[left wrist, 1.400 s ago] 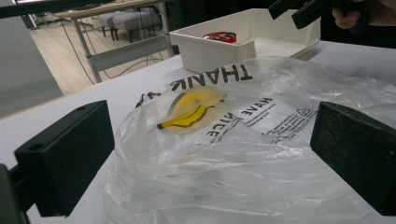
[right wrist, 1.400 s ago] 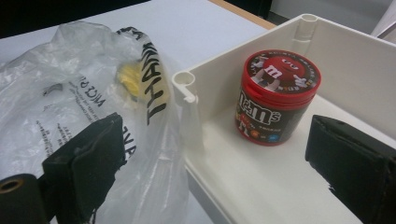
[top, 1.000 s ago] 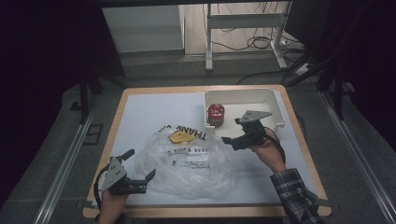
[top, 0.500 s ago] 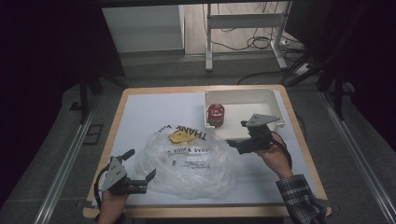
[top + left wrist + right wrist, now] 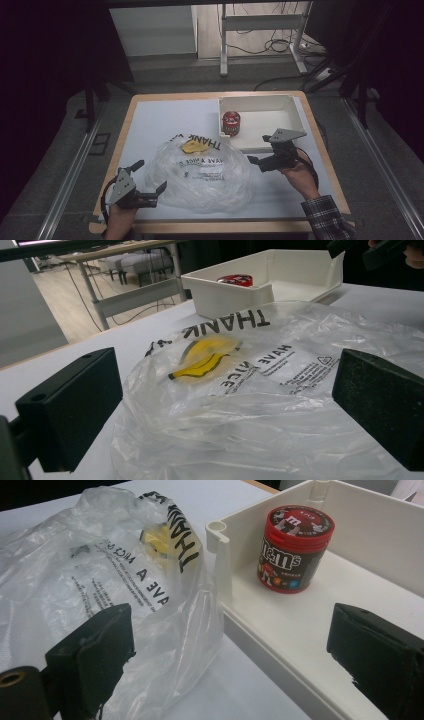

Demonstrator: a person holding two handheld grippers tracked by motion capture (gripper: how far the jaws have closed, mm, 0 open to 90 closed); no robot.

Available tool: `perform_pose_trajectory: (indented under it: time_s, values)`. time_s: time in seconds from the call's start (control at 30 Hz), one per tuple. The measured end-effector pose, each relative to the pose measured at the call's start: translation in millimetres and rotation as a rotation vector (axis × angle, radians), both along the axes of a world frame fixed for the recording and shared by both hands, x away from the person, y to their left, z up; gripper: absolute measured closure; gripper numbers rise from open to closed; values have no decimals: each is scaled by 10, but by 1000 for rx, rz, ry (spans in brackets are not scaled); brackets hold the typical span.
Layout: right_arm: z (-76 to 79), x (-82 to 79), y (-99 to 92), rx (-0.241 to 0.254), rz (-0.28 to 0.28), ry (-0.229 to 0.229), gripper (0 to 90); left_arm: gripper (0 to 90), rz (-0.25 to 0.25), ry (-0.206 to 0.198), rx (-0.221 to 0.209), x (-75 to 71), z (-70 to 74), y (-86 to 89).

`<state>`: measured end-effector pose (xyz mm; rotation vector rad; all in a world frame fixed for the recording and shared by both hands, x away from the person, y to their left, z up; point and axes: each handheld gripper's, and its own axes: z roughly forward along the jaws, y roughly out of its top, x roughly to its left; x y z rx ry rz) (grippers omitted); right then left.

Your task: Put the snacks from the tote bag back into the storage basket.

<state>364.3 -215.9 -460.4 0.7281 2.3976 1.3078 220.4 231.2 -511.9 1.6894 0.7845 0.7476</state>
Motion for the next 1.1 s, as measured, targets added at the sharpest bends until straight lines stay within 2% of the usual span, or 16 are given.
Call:
perform_pose_trajectory:
  time_s: [0.3,1.1]
  values:
    - [-17,-71,-113,36,-11,-9,43,0,-3,-2,-4,0,2,-1]
    - [-41,-344,-402,65,-58,-48,40,0,-2,2,-4,3,-2,-5]
